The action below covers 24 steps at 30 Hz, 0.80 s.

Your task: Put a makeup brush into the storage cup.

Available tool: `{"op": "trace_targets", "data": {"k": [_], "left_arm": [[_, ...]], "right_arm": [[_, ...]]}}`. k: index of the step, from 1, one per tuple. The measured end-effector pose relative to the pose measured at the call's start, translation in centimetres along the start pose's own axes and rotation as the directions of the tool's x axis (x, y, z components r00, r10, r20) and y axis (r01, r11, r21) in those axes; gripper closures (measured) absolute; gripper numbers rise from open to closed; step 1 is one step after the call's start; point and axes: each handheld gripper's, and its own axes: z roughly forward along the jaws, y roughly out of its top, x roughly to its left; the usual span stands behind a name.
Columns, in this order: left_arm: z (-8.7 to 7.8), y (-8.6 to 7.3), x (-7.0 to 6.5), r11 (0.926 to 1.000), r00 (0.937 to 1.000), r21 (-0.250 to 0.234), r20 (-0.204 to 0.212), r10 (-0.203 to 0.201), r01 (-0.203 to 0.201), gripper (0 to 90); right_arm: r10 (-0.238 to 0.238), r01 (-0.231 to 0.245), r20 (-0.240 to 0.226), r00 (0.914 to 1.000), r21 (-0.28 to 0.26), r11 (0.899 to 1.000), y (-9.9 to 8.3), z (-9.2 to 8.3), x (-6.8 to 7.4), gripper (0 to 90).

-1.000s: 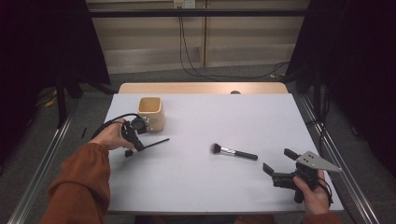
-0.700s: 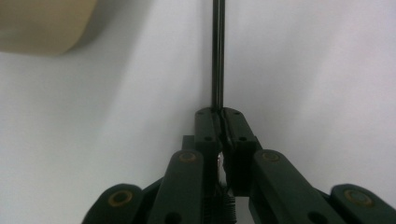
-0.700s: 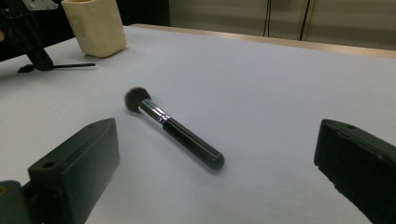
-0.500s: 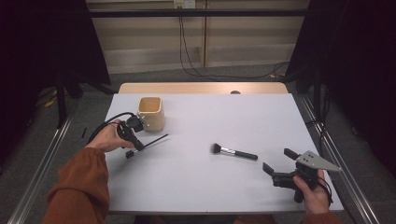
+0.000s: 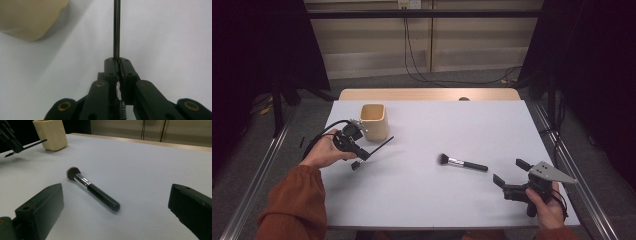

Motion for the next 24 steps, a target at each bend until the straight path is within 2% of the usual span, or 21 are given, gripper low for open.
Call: {"op": "trace_targets", "data": {"k": [4, 5, 8, 15, 18, 21, 24], "left_arm": [[-0.2, -0.6, 0.1, 0.9979, 0.9995, -0.057, 0.005, -0.031, 0.031, 85.7], [-0.3, -0.8, 0.1, 0.9964, 0.9992, -0.077, -0.015, -0.037, 0.036, 85.7], [-0.8, -1.4, 0.4, 0.9875, 0.998, -0.146, -0.015, -0.061, 0.058, 85.8], [-1.4, -2.0, -0.4, 0.9696, 0.9973, -0.235, -0.009, -0.072, 0.068, 85.8], [-1.7, -2.0, -0.9, 0.9574, 0.9968, -0.28, -0.012, -0.079, 0.072, 85.7], [-2.2, -2.1, -1.0, 0.935, 0.9953, -0.343, 0.0, -0.097, 0.091, 85.7], [-2.4, -2.2, -1.3, 0.9207, 0.9945, -0.377, 0.008, -0.104, 0.099, 85.7]], "right_arm": [[-0.003, 0.003, -0.003, 1.0, 0.0, 1.0, 0.0, 0.0, 0.0, 0.0], [-0.003, 0.003, -0.003, 1.0, 0.0, 1.0, 0.0, 0.0, 0.0, 0.0], [0.0, 0.0, -0.002, 1.0, 0.0, 1.0, 0.0, 0.0, 0.0, 0.0], [0.0, 0.0, -0.002, 1.0, 0.0, 1.0, 0.0, 0.1, 0.0, 0.0], [0.001, -0.001, -0.002, 1.0, -0.001, 1.0, 0.0, 0.1, 0.0, 0.0], [0.002, -0.002, -0.001, 1.0, -0.001, 1.0, 0.1, 0.1, 0.0, 0.0], [0.001, -0.001, -0.002, 1.0, -0.002, 1.0, 0.0, 0.1, 0.0, 0.0]]}}
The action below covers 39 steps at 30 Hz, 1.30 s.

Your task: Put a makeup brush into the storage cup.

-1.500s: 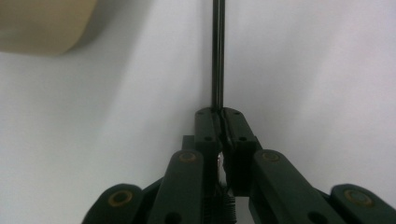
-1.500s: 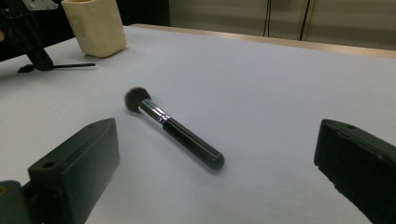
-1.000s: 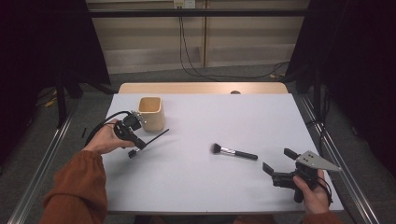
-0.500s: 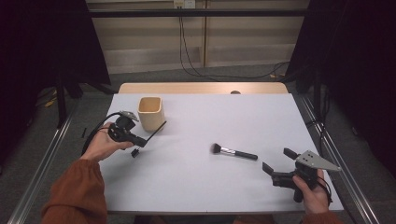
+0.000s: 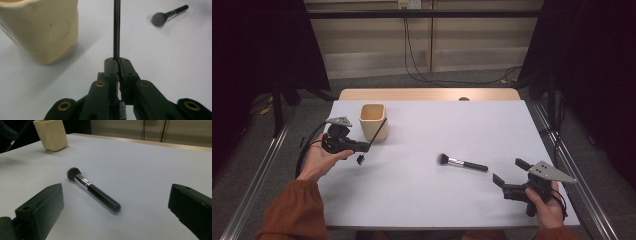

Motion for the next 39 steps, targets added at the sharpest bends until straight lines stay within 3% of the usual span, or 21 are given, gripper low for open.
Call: {"op": "trace_targets", "data": {"k": [5, 9, 16, 20, 22, 29, 32, 36, 39], "left_arm": [[-0.2, -0.4, -0.7, 0.9976, 0.9997, -0.066, -0.005, -0.022, 0.022, 85.7], [-0.4, -0.8, -1.4, 0.9931, 0.999, -0.116, -0.041, -0.021, 0.016, 85.7], [-0.4, -1.6, -2.7, 0.979, 0.9973, -0.203, -0.064, -0.036, 0.023, 85.7], [-0.6, -2.2, -3.7, 0.9729, 0.9965, -0.231, -0.079, -0.026, 0.008, 85.8], [-0.6, -2.6, -4.2, 0.9674, 0.9971, -0.253, -0.07, -0.029, 0.011, 85.7], [-0.5, -3.2, -5.7, 0.9586, 0.9986, -0.285, -0.047, -0.023, 0.009, 85.7], [-0.4, -3.4, -6.5, 0.9574, 0.9996, -0.289, -0.028, -0.005, -0.003, 85.7], [-0.5, -3.1, -7.4, 0.9474, 1.0, -0.32, -0.003, 0.01, -0.01, 85.7], [-0.5, -2.9, -8.1, 0.9444, 0.9996, -0.328, 0.013, 0.025, -0.019, 85.7]], "right_arm": [[0.001, -0.001, 0.0, 1.0, 0.0, 1.0, 0.0, 0.0, 0.0, 0.0], [0.003, -0.003, -0.001, 1.0, -0.001, 1.0, 0.0, 0.0, 0.0, 0.0], [0.005, -0.005, -0.002, 1.0, -0.004, 1.0, 0.1, 0.0, 0.1, 0.0], [0.004, -0.004, -0.002, 1.0, -0.008, 1.0, 0.0, -0.1, 0.0, 0.0], [0.005, -0.005, -0.001, 1.0, -0.009, 1.0, 0.0, -0.1, -0.1, 0.0], [-0.001, 0.001, -0.013, 0.9999, -0.013, 1.0, 0.1, 0.0, 0.1, 0.0], [0.001, -0.001, -0.015, 0.9999, -0.016, 1.0, 0.1, 0.0, 0.1, 0.0], [-0.005, 0.005, -0.022, 0.9997, -0.019, 1.0, 0.1, -0.1, 0.2, 0.0], [-0.006, 0.005, -0.03, 0.9995, -0.022, 1.0, 0.2, -0.1, 0.3, 0.0]]}}
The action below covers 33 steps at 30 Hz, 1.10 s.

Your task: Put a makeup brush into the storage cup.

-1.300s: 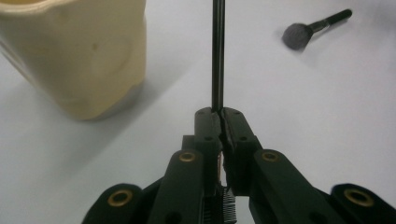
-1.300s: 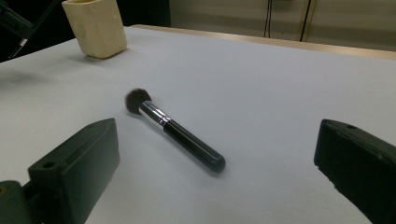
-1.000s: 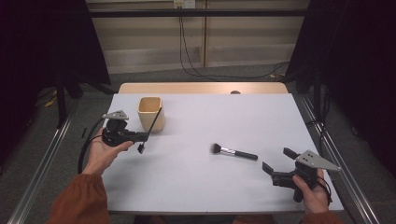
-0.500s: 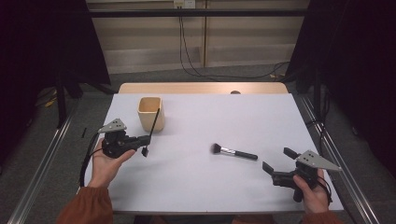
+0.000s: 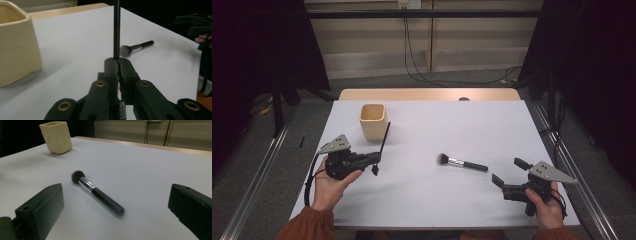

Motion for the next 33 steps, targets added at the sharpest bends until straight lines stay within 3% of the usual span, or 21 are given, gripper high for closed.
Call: {"op": "trace_targets", "data": {"k": [7, 11, 14, 23, 27, 33], "left_arm": [[1.1, 0.4, -1.3, 0.9994, 0.9983, 0.025, 0.053, 0.025, -0.026, 85.8], [1.5, 0.8, -2.0, 0.9986, 0.9961, 0.022, 0.076, 0.046, -0.048, 85.7], [1.9, 1.0, -2.4, 0.9963, 0.9932, 0.045, 0.094, 0.068, -0.073, 85.8], [2.7, 1.7, -4.1, 0.9938, 0.9803, 0.062, 0.181, 0.079, -0.092, 85.7], [3.2, 1.8, -4.6, 0.9916, 0.9761, 0.078, 0.2, 0.086, -0.103, 85.7], [4.3, 2.1, -5.2, 0.9823, 0.969, 0.131, 0.225, 0.101, -0.133, 85.7]], "right_arm": [[-0.026, 0.026, -0.041, 0.9988, -0.003, 1.0, 0.0, 0.3, 0.3, 0.0], [-0.017, 0.016, -0.078, 0.9968, -0.009, 1.0, 0.1, 0.4, 0.6, 0.0], [-0.027, 0.026, -0.106, 0.994, -0.013, 1.0, 0.3, 0.7, 0.8, 0.0], [-0.067, 0.064, -0.148, 0.9867, -0.029, 0.998, 1.5, 2.0, 1.9, 0.0], [-0.088, 0.085, -0.201, 0.9756, -0.023, 0.996, 2.1, 2.5, 2.9, 0.0], [-0.101, 0.104, -0.261, 0.9599, -0.002, 0.995, 2.7, 3.6, 4.0, 0.7]]}}
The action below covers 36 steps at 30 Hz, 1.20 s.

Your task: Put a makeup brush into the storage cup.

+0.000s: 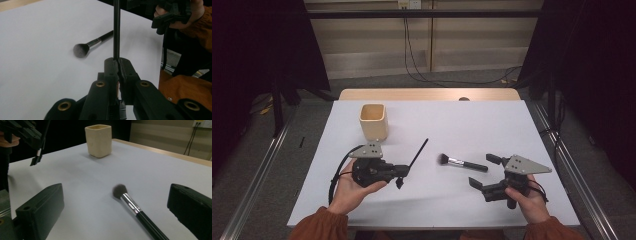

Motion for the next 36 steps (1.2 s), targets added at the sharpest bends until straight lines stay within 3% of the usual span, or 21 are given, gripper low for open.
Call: {"op": "trace_targets", "data": {"k": [5, 7, 9, 15, 19, 25, 27, 32, 33, 36], "left_arm": [[0.5, 0.3, -0.2, 0.9995, 0.9998, 0.031, 0.018, 0.006, -0.006, 85.7], [0.6, 0.4, -0.7, 0.9989, 0.9994, 0.044, 0.033, 0.013, -0.015, 85.7], [0.8, 0.4, -1.2, 0.9972, 0.9987, 0.07, 0.045, 0.025, -0.028, 85.7], [1.4, 0.8, -1.1, 0.99, 0.9984, 0.138, 0.052, 0.025, -0.032, 85.7], [1.8, 1.2, -1.1, 0.9823, 0.9973, 0.179, 0.058, 0.044, -0.054, 85.7], [2.3, 2.0, -1.7, 0.9552, 0.9918, 0.274, 0.092, 0.088, -0.111, 85.7], [2.4, 2.2, -1.7, 0.9455, 0.9899, 0.3, 0.101, 0.099, -0.126, 85.7], [3.0, 2.2, -1.9, 0.9231, 0.9874, 0.358, 0.119, 0.104, -0.141, 85.7], [3.1, 2.3, -1.9, 0.9139, 0.9861, 0.377, 0.121, 0.114, -0.152, 85.7], [3.1, 2.6, -2.0, 0.9012, 0.9858, 0.402, 0.107, 0.129, -0.162, 85.7]], "right_arm": [[-0.026, 0.026, -0.038, 0.9989, 0.01, 1.0, 0.7, 1.4, 0.7, 1.5], [-0.023, 0.026, -0.066, 0.9975, 0.047, 0.999, 1.2, 1.9, 0.9, 1.7], [-0.031, 0.036, -0.09, 0.9955, 0.051, 0.998, 1.6, 2.2, 1.4, 1.7], [-0.072, 0.087, -0.169, 0.983, 0.08, 0.993, 2.6, 3.6, 2.1, 1.7], [-0.088, 0.119, -0.204, 0.9749, 0.143, 0.983, 3.0, 4.2, 2.2, 2.0], [-0.108, 0.15, -0.223, 0.9689, 0.179, 0.972, 3.3, 4.8, 2.2, 2.1], [-0.103, 0.167, -0.259, 0.9604, 0.239, 0.957, 3.5, 4.9, 2.2, 1.6], [-0.105, 0.196, -0.31, 0.9448, 0.28, 0.94, 4.0, 5.0, 2.5, 1.6], [-0.104, 0.199, -0.313, 0.9439, 0.29, 0.936, 4.0, 5.1, 2.6, 1.6], [-0.136, 0.234, -0.303, 0.9433, 0.318, 0.919, 4.2, 5.5, 2.7, 2.0]]}}
